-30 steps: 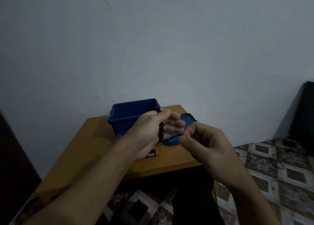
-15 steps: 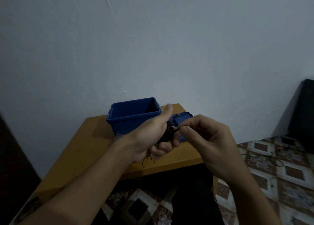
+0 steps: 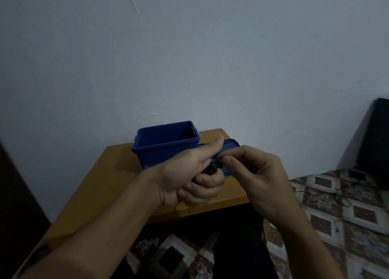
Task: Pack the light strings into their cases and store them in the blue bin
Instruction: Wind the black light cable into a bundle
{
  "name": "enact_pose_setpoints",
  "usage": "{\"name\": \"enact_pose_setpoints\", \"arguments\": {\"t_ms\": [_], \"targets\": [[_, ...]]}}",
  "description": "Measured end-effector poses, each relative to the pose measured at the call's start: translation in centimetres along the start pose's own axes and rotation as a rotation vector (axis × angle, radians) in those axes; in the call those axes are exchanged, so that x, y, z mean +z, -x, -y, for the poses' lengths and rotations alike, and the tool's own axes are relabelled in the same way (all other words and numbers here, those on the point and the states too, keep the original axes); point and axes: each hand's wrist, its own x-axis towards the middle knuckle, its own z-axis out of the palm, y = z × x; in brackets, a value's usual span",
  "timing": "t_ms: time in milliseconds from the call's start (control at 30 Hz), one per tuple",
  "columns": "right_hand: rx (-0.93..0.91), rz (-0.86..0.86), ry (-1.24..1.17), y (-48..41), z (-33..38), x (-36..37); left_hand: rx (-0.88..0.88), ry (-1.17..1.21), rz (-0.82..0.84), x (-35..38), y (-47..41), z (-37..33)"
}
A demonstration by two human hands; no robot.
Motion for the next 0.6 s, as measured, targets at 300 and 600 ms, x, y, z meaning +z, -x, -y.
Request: {"name": "enact_pose_setpoints", "arguments": {"t_ms": [300,600], "targets": [[0.086,0.055,0.009,0.2,-0.4,0.7,0.25,0.347,0.219,0.1,0.3,0.0],[0.201,0.201,0.168,0.4,-0.3,1.4,0.497,0.568,0.116,0.1,0.6,-0.8]]}}
